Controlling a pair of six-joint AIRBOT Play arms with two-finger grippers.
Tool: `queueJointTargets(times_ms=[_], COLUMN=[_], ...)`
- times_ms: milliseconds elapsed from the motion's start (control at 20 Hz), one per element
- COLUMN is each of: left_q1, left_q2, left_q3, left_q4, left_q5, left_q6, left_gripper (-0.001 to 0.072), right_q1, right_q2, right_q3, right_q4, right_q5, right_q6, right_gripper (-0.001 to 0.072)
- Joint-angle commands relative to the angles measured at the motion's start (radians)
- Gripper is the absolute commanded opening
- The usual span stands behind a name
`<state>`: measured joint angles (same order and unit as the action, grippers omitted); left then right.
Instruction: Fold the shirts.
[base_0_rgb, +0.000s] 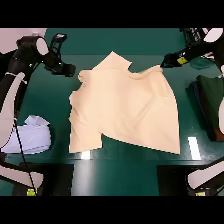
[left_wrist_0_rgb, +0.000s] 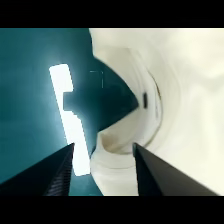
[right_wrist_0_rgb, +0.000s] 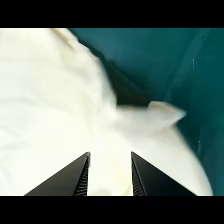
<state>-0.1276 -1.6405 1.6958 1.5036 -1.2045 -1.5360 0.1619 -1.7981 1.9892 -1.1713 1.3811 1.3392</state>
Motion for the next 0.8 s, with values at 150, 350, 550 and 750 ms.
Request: queueJointTargets(times_ms=[150,350,550,750], left_q1=[0.161,0.158,0.156,0.150], left_q2=[0.113,0.310,0.417,0.415], left_q3=[-0.140,-0.523,-0.801,-0.910], left_q4=[-0.177,-0.247,-0.420,-0.447], left_q5=[-0.132,-0.052,0.081,0.184], left_q6=[0.071,0.073,0.134,0.134], left_gripper=[0.0448,0.0448,0.0448,0.0448], right_q1=[-0.111,-0.170,-0.207,-0.213], right_q2=[0.113,0.299,0.446,0.557], right_q3=[-0.169,-0.479,-0.677,-0.805], right_q4=[0.230,0.238,0.237,0.227], right_q5=[0.070,0.054,-0.005,-0.056], right_q6=[-0.025,-0.043,-0.045,-0.045], right_gripper=[0.0309,0.0327,0.0508,0.0508])
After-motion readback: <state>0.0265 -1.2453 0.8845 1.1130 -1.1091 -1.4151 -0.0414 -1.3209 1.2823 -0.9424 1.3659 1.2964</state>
